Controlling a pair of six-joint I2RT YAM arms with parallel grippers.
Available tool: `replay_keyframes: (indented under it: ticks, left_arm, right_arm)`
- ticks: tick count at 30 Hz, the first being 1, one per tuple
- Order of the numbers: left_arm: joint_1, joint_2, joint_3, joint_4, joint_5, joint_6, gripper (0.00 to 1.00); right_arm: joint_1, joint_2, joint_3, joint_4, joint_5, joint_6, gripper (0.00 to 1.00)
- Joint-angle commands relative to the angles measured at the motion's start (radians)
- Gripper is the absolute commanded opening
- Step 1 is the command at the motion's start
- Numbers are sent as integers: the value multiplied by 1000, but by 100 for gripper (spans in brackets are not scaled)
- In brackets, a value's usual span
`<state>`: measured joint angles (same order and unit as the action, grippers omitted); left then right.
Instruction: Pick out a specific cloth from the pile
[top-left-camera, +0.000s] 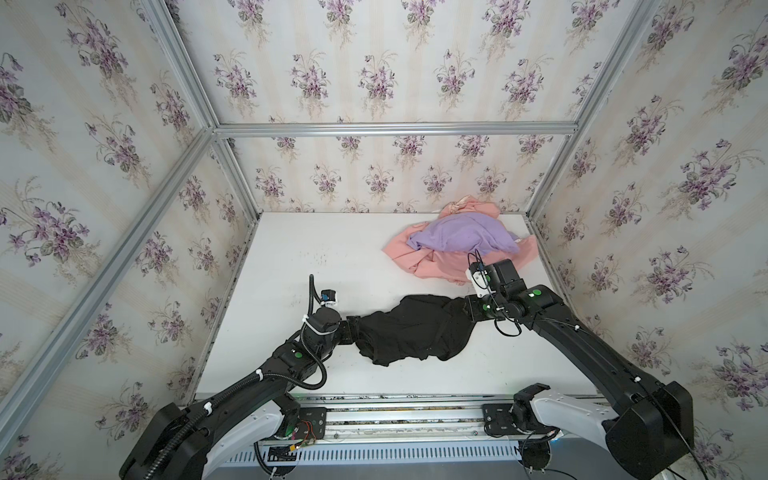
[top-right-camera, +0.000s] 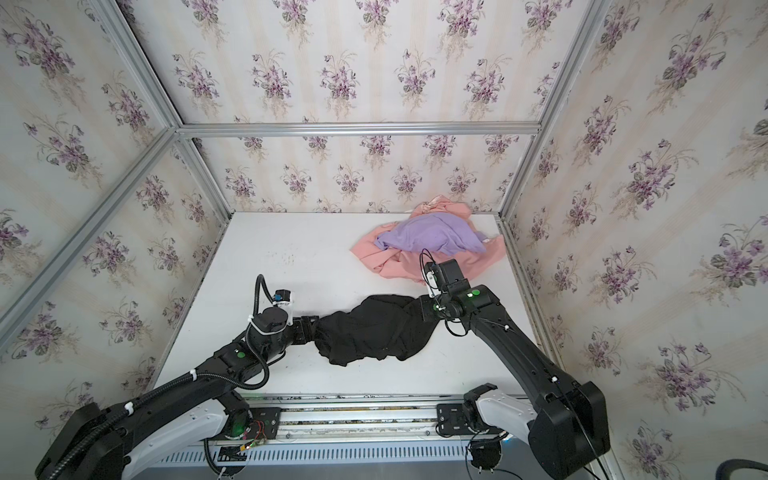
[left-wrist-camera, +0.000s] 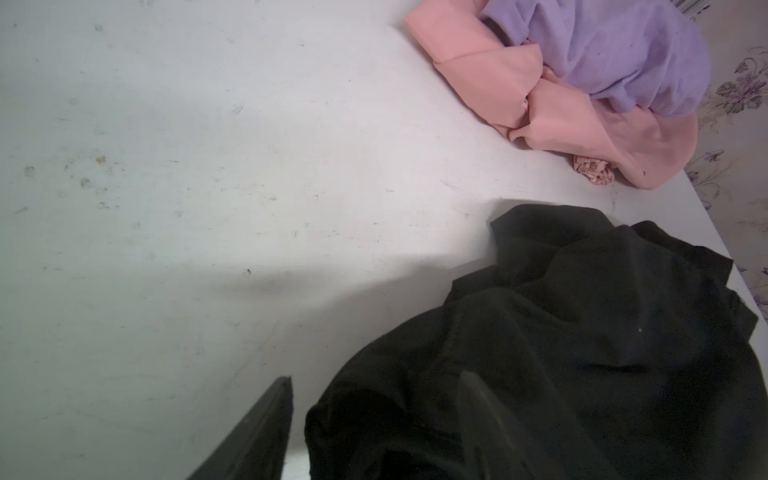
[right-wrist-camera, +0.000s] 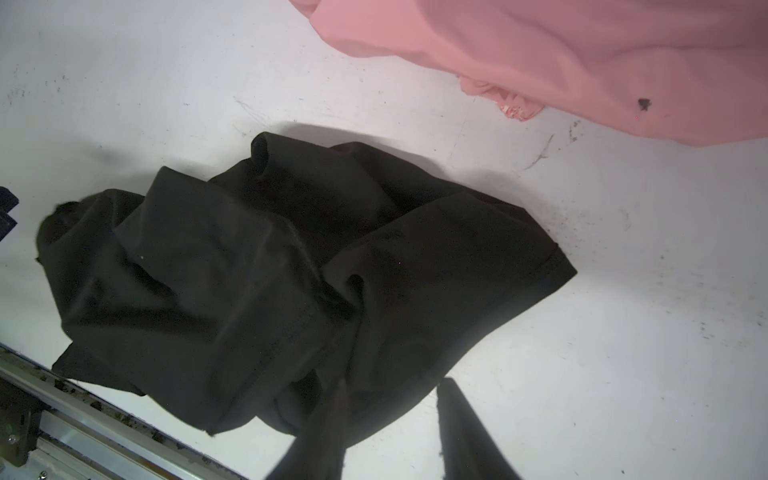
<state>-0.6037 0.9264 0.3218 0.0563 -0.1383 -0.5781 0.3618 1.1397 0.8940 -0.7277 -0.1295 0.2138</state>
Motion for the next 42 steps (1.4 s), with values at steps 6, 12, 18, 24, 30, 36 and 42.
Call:
replay_keyframes:
  ticks: [6,12,18,24,30,36,42]
  left_arm:
    - [2,-115,7,-50,-72,23,95]
    - [4,-171,12,-43,-41,23,100]
    - [4,-114,34,-16,70,-6,100]
    - [4,-52,58,0,123,-39,99]
    - [4,-64,59,13,136,-32,99]
    - [5,-69,56,20,124,-18,99]
    - [7,-61,56,41,145,2,100]
  right_arm:
    - [0,-19,-31,115,-39,14,54]
    - [-17,80,-29,243,-18,7,63]
    - [-92,237,-17,450,-143,85,63]
    - [-141,439,37,567,-215,162,62]
    - [-156,544,66,569,-277,186,60]
    - [-156,541,-8,593,-301,208,60]
    - [-154,501,-85,612,-306,229,58]
